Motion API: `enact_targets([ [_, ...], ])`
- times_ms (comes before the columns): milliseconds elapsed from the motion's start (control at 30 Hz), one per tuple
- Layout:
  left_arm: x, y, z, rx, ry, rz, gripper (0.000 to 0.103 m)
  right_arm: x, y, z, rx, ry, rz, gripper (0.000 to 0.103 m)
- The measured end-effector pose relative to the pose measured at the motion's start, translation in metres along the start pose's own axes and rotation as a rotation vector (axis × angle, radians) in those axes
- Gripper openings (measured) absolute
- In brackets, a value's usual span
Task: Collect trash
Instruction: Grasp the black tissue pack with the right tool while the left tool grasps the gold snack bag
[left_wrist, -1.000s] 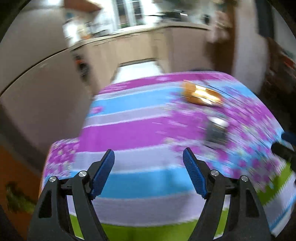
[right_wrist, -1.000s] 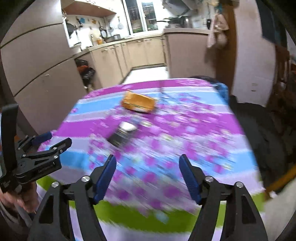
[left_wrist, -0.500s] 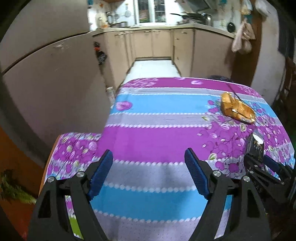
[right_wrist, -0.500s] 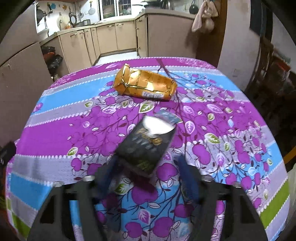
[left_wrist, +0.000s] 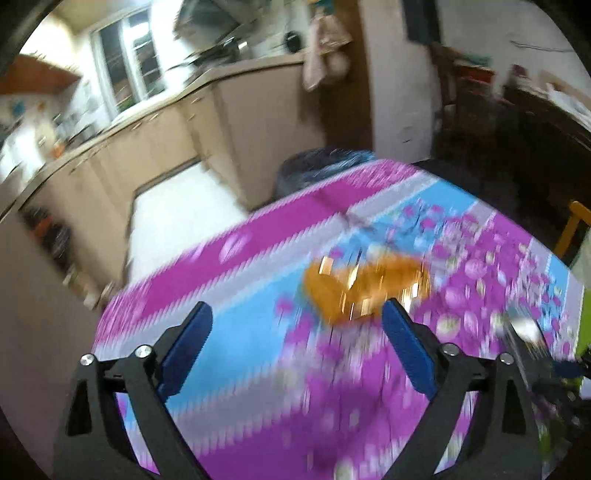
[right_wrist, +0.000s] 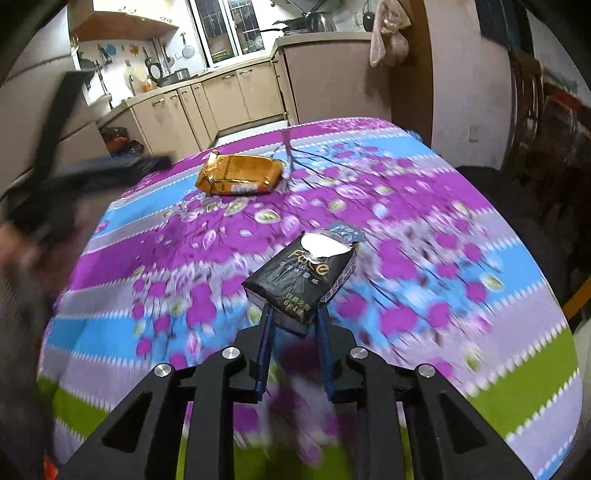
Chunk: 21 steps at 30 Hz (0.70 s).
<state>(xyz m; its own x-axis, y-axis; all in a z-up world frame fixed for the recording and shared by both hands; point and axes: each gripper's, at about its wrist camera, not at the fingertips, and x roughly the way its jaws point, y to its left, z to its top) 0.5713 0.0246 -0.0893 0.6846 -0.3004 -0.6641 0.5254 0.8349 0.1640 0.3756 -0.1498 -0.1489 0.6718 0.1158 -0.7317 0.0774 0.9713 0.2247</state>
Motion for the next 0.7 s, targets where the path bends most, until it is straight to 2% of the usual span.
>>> enact_targets([
  [133,0.048,0.004,0.037,-0.027,0.031,-0.029,0.097,-0.023,-0.012,-0.013,-0.007,-0.004,0.015,0.024],
  [233,0.094,0.009,0.053,-0.076,0.170,-0.022,0.097,-0.038,-0.017,-0.022,-0.009,-0.005,0.033,0.024],
  [333,0.127,0.002,0.046,-0.037,0.357,0.068,0.097,-0.050,-0.023,-0.029,-0.011,-0.012,0.049,0.024],
  [367,0.128,0.000,0.040,-0.037,0.410,0.042,0.097,-0.054,-0.027,-0.031,-0.008,-0.015,0.057,0.024],
  [467,0.102,-0.008,0.023,-0.020,0.465,0.006,0.097,-0.062,-0.037,-0.035,0.009,-0.031,0.078,0.024],
  [567,0.044,-0.031,-0.017,0.015,0.519,-0.049,0.097,-0.069,-0.047,-0.041,0.025,-0.045,0.102,0.024],
  [633,-0.001,-0.039,-0.034,0.035,0.460,-0.063,0.097,-0.071,-0.051,-0.044,0.035,-0.049,0.117,0.024],
  [700,-0.053,-0.037,-0.054,-0.024,0.390,-0.107,0.097,-0.072,-0.057,-0.047,0.047,-0.049,0.125,0.024],
])
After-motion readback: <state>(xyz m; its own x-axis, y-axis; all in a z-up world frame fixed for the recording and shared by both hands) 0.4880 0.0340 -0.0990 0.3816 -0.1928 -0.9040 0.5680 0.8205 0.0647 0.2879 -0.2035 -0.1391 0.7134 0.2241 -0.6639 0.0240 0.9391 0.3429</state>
